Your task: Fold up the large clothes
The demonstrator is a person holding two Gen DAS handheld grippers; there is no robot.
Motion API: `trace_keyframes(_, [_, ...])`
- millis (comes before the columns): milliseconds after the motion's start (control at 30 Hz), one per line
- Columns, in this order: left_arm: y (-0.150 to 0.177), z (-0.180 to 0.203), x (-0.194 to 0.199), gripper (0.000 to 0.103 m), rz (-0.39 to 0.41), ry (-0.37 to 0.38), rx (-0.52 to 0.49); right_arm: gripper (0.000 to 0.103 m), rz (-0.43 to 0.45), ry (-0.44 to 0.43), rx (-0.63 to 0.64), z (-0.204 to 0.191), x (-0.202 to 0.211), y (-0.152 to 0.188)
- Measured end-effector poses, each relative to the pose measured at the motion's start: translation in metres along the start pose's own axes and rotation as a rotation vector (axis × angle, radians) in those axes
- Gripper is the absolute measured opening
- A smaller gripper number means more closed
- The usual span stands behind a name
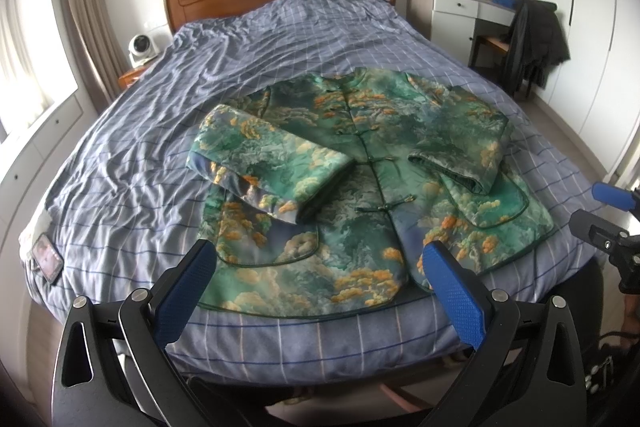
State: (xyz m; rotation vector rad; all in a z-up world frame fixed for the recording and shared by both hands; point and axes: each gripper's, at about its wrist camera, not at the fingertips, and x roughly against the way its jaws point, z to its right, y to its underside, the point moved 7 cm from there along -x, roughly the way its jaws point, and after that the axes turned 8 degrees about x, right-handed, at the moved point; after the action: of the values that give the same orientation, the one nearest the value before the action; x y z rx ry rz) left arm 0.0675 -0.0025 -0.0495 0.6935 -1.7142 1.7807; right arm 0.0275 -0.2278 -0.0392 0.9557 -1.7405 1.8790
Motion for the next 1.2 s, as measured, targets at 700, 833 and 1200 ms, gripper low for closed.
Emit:
trace_keyframes(700, [-0.007,-0.041,-0.019,0.103,-0.019,-0.043,0.099,0.102,0.028,0.009,0.034,0.000,0.003,-0.007])
trace_keyframes(833, [-0.007,-0.042,-0.019,0.103,0.024,-0.054,0.091,0.102,0.062,0.030,0.046,0.008,0.006,-0.015])
trace_keyframes(1200, [0.009,-0.035,-0.037,0.102,-0.074,0.007,0.052,0.102,0.092,0.148,0.093,0.048,0.000,-0.025])
